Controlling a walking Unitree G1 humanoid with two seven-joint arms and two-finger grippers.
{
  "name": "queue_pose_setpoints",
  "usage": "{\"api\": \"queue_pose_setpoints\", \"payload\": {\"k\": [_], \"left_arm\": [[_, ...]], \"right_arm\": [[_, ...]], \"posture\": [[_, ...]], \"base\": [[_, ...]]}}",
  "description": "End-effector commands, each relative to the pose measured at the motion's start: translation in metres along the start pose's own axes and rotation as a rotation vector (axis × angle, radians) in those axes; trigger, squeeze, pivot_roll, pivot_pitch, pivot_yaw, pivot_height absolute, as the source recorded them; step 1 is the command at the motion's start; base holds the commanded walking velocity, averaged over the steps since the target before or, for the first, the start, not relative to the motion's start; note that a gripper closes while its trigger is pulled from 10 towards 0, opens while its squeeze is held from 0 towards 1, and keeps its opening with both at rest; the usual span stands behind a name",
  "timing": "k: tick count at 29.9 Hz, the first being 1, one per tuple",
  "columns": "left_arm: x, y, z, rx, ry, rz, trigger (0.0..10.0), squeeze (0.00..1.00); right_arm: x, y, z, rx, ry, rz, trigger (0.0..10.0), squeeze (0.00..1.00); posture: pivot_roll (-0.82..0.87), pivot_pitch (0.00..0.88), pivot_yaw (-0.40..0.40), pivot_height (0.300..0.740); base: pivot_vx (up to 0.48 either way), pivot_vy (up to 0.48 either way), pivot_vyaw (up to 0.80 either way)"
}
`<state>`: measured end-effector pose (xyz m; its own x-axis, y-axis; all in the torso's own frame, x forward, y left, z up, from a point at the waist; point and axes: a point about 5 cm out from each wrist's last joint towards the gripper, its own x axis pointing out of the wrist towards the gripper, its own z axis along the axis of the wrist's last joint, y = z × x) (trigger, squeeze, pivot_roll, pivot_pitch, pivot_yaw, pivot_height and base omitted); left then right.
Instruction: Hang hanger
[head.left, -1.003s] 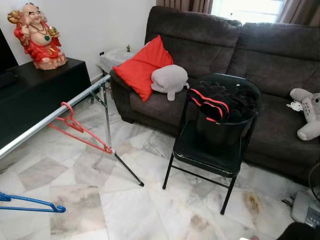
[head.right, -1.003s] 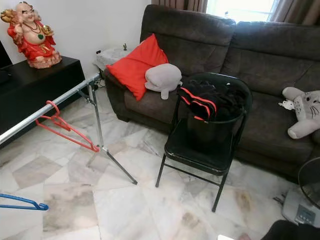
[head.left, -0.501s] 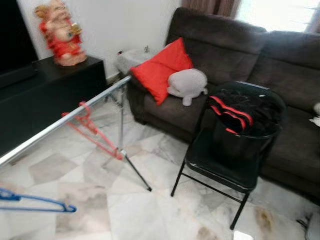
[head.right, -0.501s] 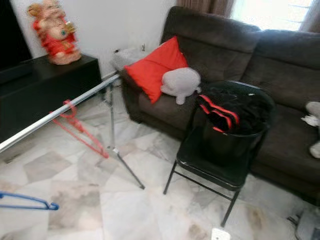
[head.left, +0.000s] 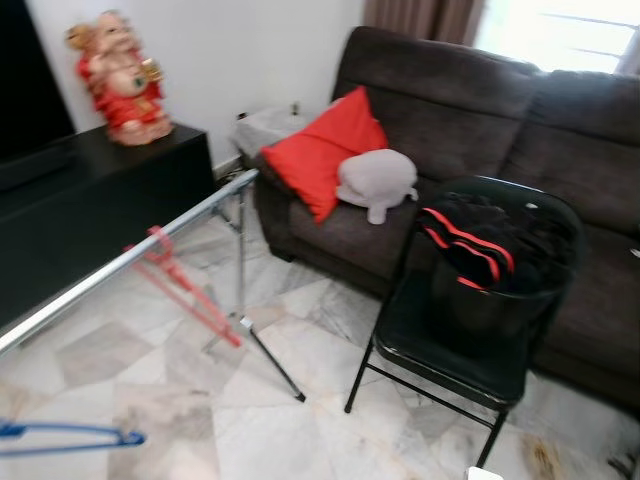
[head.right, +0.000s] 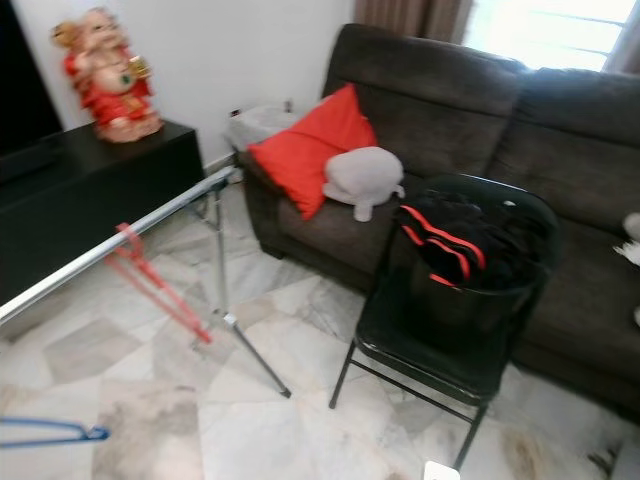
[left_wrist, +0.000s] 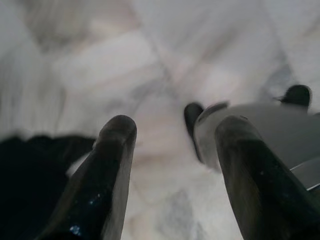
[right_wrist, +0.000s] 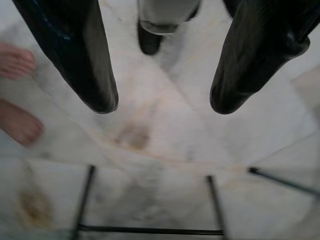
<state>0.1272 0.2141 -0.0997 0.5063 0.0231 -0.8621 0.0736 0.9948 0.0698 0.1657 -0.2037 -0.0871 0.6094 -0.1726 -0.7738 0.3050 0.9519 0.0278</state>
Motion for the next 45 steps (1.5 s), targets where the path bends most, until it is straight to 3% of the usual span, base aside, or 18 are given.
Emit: {"api": "queue_pose_setpoints", "payload": {"k": [1,38,45], "left_arm": [[0.001,-0.001,0.003,0.004,-0.005,-0.001,10.0,0.00],[0.000,0.003,0.001,0.046,0.007,-0.007,10.0,0.00],[0.000,0.003,0.001,0.049,0.007,-0.010,10.0,0.00]], "right_arm": [[0.000,-0.001,0.001,0.021,-0.008,-0.009,10.0,0.00],[0.000,0.008,0.004,0.013,-0.040,0.018,10.0,0.00],[0.002,0.013,0.015,0.005,-0.095,0.048,10.0,0.00]], "posture": [[0.07,0.000,-0.005,0.740],[0.05,0.000,0.027,0.740],[0.05,0.000,0.026,0.740]], "base": [[0.247,0.000,0.00],[0.249,0.000,0.00],[0.249,0.000,0.00]]}}
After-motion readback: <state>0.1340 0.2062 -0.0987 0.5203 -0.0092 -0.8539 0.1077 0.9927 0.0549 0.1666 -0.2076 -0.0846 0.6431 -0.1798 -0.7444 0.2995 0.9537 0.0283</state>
